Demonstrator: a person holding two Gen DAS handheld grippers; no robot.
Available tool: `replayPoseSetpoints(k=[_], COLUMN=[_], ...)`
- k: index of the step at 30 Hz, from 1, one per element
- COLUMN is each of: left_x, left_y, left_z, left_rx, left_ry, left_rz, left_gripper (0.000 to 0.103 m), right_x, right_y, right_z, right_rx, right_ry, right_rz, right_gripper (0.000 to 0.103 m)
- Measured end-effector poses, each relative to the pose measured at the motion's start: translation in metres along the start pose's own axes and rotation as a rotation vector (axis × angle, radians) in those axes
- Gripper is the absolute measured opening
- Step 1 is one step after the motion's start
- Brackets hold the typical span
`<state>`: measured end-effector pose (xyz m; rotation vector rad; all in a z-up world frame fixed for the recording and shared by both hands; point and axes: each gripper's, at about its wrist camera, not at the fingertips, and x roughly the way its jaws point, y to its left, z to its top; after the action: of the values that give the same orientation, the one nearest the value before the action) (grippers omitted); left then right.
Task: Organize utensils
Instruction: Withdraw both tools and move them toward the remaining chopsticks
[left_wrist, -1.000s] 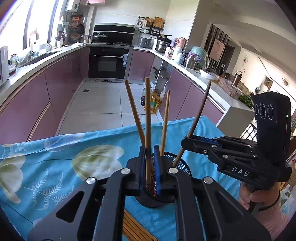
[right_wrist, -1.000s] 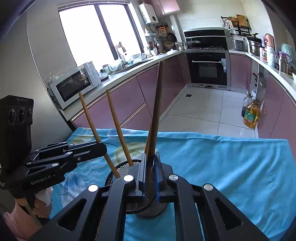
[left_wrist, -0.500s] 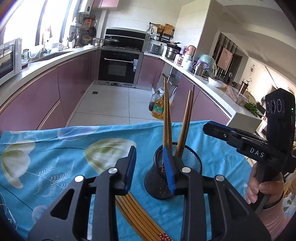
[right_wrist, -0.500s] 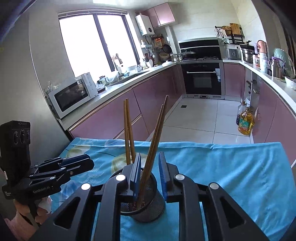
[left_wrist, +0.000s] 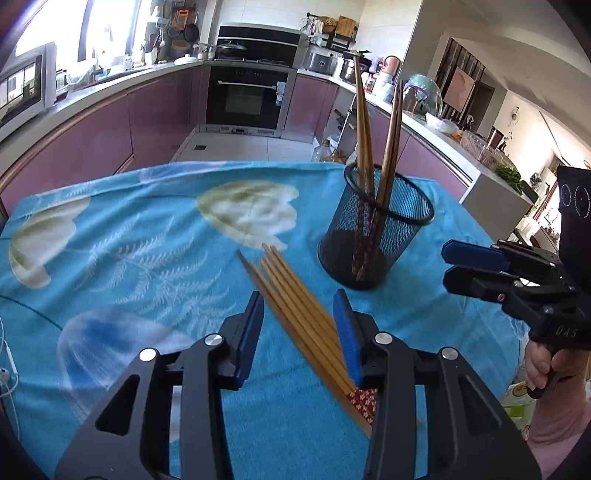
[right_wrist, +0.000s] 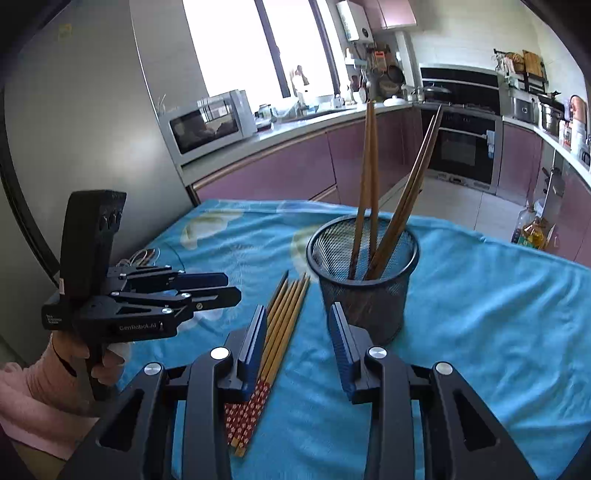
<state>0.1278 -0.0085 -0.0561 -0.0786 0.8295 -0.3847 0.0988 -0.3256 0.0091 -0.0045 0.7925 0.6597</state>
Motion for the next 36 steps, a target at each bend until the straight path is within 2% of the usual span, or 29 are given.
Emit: replayPoseSetpoints(k=[5,10,21,36], left_x=[0.012,0.015,0.025,0.03], left_y=[0.005,0.003,-0.009,-0.014], left_z=[-0.026,-0.034,-0.039,-0.043], left_rx=[-0.018,-0.019,0.008,0.048], left_ry=[0.046,0.057,0.078,0.091], left_rz=[0.018,0.021,0.038,0.066], left_gripper=[0.039,0.043,0.045,0.043], right_x=[0.031,0.043,0.05,0.054], right_y=[0.012,0.02,0.027,0.026], right_z=[-0.022,-0.034,-0.042,-0.044], right_rx=[-0.007,-0.008,-0.037,-0.045], right_ry=[0.091,0.125,0.138,0.144], right_rz=[-0.017,-0.033,-0.112,-0.127], right_gripper=[0.033,0.033,0.033,0.033])
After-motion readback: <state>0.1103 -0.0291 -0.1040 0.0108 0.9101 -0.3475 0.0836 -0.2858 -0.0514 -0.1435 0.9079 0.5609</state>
